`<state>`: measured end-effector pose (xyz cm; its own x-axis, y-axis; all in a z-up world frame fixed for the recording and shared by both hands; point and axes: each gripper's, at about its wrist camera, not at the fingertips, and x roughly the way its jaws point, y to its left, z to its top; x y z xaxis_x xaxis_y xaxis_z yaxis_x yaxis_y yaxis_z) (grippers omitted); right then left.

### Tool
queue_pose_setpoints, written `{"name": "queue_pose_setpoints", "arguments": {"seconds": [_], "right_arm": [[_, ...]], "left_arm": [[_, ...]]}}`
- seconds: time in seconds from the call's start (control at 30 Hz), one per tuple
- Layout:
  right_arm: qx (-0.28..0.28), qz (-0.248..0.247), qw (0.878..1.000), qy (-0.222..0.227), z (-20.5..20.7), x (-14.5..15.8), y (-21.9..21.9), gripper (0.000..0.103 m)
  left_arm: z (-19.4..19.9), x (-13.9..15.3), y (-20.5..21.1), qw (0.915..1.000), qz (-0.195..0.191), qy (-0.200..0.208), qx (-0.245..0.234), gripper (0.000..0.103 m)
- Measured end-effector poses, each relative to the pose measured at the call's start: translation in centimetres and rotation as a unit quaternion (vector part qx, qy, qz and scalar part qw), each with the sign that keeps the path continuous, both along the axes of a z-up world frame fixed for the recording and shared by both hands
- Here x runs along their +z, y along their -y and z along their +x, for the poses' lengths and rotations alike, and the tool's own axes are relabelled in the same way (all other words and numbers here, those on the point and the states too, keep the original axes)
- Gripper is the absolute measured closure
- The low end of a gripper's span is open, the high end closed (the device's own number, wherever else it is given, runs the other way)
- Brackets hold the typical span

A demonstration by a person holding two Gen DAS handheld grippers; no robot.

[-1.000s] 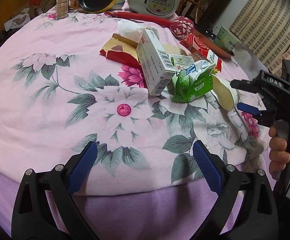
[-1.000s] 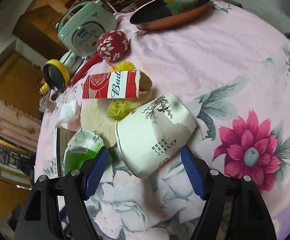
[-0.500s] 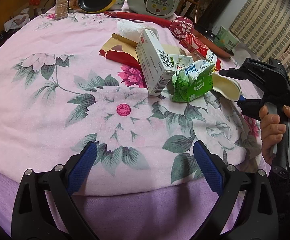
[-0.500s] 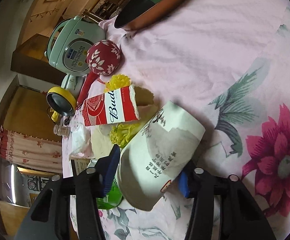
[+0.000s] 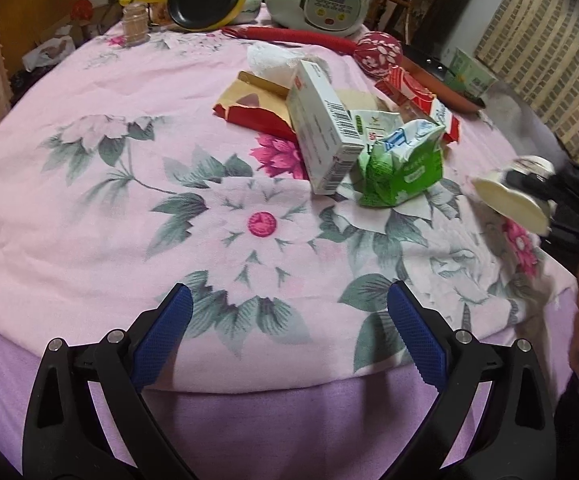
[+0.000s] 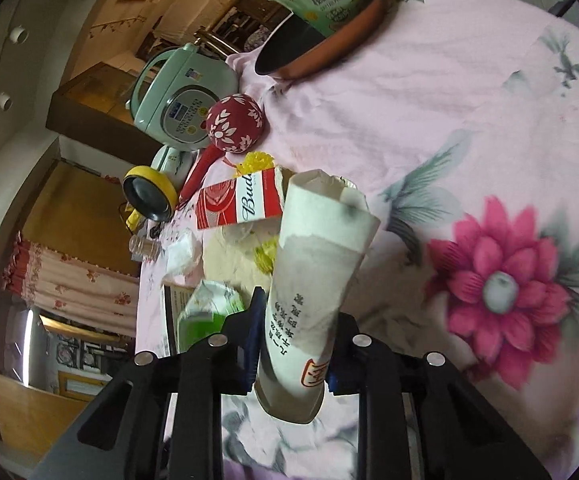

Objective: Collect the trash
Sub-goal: 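Grasp the white box with the left tool while the right tool holds the cup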

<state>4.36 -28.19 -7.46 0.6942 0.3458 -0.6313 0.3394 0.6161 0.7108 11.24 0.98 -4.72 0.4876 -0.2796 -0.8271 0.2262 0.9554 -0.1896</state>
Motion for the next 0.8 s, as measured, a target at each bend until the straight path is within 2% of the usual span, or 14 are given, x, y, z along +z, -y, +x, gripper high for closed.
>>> {"name": "queue_pose_setpoints", "arguments": {"seconds": [0.13,0.27,0.5,0.6,0.8], "right_arm": [[0.019,-0.033,0.999,0.002,-2.6,0.2,0.1,0.078],[0.038,-0.067,0.997,0.0,-4.3,0.3,0.0,0.078],[0.064,-0.101,0.993,0.016,-6.1,0.7,-0.3,0.078],[0.07,-0.101,0.992,0.024,-6.3,0.8,-0.1,0.078],[0.074,-0.101,0.991,0.037,-6.4,1.0,0.3,0.078]], "left_arm": [[0.8,1.3,0.6,0.9991,0.037,-0.002,0.022,0.008],[3.2,2.5,1.8,0.9972,0.065,-0.025,0.029,0.009],[8.7,4.6,1.9,0.9947,0.045,-0.047,0.079,0.009],[10.5,4.4,2.1,0.9925,0.048,-0.066,0.09,0.017],[12.4,3.0,3.9,0.9895,0.069,-0.1,0.077,0.036]]}}
